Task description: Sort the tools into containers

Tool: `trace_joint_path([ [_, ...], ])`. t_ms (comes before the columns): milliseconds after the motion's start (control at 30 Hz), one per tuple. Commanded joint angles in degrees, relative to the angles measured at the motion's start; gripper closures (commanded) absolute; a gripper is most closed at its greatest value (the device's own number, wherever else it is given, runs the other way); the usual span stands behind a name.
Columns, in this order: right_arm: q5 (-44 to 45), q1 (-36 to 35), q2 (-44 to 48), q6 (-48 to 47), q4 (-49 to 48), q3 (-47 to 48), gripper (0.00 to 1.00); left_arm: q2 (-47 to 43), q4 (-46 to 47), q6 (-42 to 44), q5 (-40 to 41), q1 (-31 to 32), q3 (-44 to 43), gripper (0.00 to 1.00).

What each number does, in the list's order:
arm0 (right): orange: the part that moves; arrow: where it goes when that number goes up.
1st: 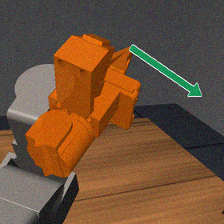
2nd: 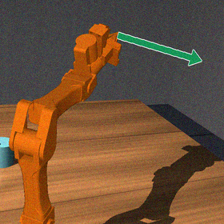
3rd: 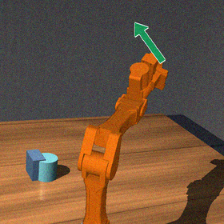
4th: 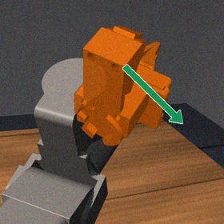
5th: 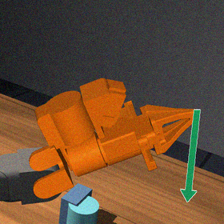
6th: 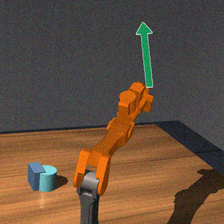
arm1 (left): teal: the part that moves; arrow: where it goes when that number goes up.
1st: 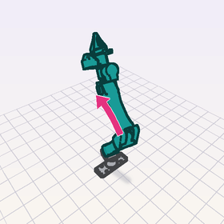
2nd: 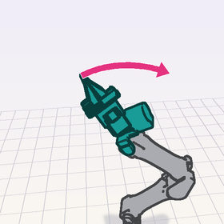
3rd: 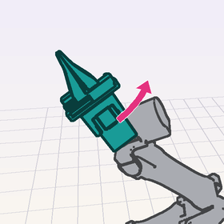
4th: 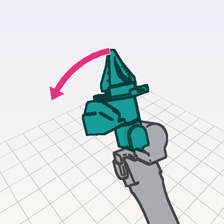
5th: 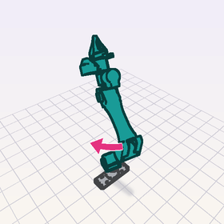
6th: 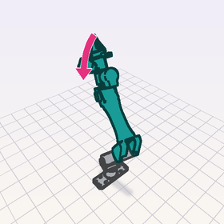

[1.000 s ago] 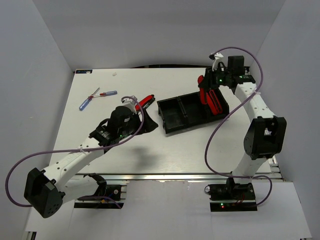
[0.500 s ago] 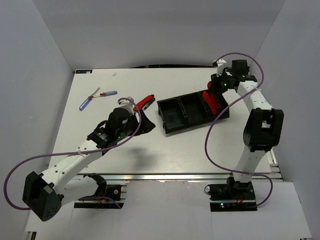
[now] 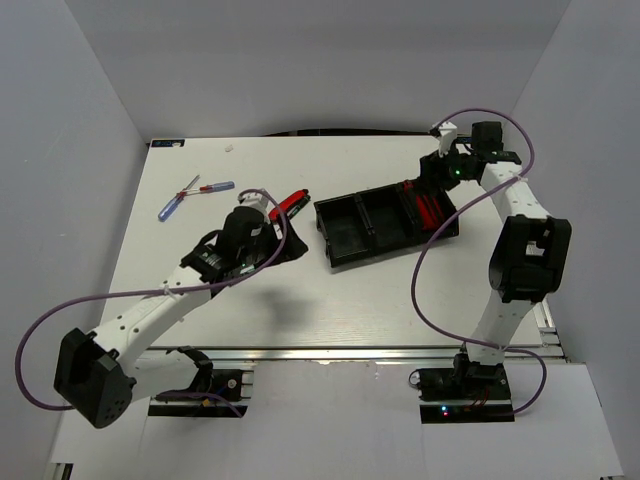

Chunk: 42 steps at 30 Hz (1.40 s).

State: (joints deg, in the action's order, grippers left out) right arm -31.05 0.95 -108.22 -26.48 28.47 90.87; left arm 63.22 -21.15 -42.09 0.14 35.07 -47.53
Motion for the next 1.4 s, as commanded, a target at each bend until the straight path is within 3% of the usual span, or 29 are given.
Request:
trace_joint_path([
  [0,-10.6,0.8,5.2,-8.2,7.1,1.8,0.19,2.7,-2.2,3.8,0.8,-2.2,-6.0,0.16],
  [100,-20.0,0.5,8.0,-16.6,12.8,1.9,0.14,8.2,-4.7,6.8,-2.4,-5.5,-11.3,0.16],
  [300,-27.8,-3.1,10.6,-24.7,19.4,-2.1,0.12,23.0,-12.7,18.2,-2.3,-11.2,-25.3,0.17],
  [500,-30.2,-5.1,12.8,-24.4,19.1,-6.0,0.11,36.1,-16.4,29.7,4.5,-12.8,-35.6,0.19],
  [767,-32.7,-6.9,13.2,-23.7,16.4,-8.9,0.11,48.1,-15.7,38.2,4.5,-13.7,-46.0,0.25],
  [1100,-33.4,-6.9,13.2,-23.7,15.7,-9.9,0.11,56.9,-15.7,43.8,2.9,-15.2,-53.6,0.27],
  [1367,-33.2,-6.8,13.8,-24.3,15.7,-9.7,0.11,61.8,-15.7,43.5,2.1,-15.3,-57.2,0.28],
])
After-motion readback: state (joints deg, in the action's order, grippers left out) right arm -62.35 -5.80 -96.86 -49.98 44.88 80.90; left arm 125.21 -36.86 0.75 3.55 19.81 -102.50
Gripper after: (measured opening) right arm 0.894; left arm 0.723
